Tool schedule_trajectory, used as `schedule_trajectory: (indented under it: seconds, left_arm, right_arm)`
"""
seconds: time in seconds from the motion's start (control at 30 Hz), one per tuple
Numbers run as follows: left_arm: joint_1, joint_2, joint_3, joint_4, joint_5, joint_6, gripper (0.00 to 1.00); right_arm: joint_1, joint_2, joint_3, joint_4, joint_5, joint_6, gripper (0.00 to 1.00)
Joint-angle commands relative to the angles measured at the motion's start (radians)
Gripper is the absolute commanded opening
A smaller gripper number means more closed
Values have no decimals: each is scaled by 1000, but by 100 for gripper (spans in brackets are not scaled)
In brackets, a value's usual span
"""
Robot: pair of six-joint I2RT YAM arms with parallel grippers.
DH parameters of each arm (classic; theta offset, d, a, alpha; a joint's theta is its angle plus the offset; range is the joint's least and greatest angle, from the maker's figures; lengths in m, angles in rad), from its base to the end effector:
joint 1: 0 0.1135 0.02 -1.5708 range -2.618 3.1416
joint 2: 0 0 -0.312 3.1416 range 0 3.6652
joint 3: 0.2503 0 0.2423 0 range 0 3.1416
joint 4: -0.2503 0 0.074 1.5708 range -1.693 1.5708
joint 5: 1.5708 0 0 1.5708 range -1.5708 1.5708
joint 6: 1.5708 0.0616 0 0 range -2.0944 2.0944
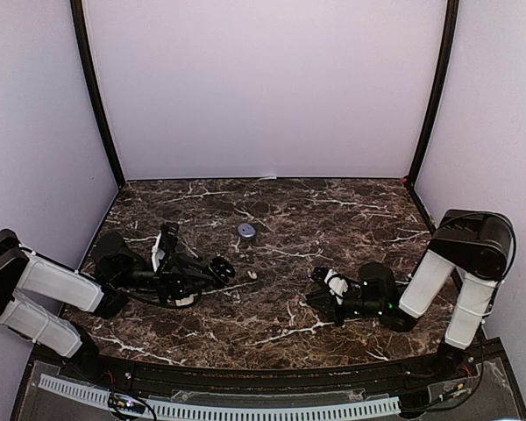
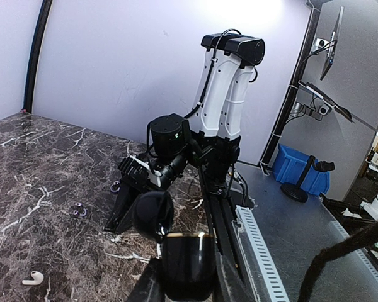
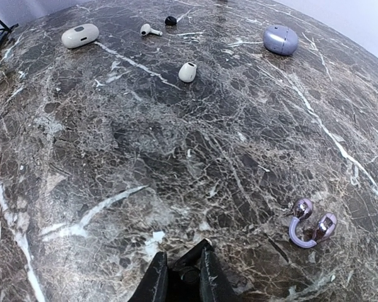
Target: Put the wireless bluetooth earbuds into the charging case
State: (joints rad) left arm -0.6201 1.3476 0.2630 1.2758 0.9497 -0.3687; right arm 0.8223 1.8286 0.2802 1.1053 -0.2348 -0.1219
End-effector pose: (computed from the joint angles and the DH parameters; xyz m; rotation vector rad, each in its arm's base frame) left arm 0.1512 -0.1695 0.2591 1.0332 1.2700 -1.4280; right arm 0.1840 0.2191 0.1244 -1.0746 1.7664 0.6757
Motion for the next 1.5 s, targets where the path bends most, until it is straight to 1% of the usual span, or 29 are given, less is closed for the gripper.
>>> schedule_trajectory:
  seconds: [0.0,0.93,1.37,1.47]
  left_arm:
    - [-1,-24,22,-12,16,17,23]
    - [-1,-27,22,-19,15,13,23]
    - [-1,-15,21,-23,22,19,23]
    - [-1,-15,22,-23,24,17,23]
  right_arm:
    - [4,-27,-19,-55,16,-8,16]
    - [5,-191,-20,-178,17,-36,12]
    - [4,-221,-11,-230,7,-44,10]
    - [4,-258,-8,-239,6,-45,10]
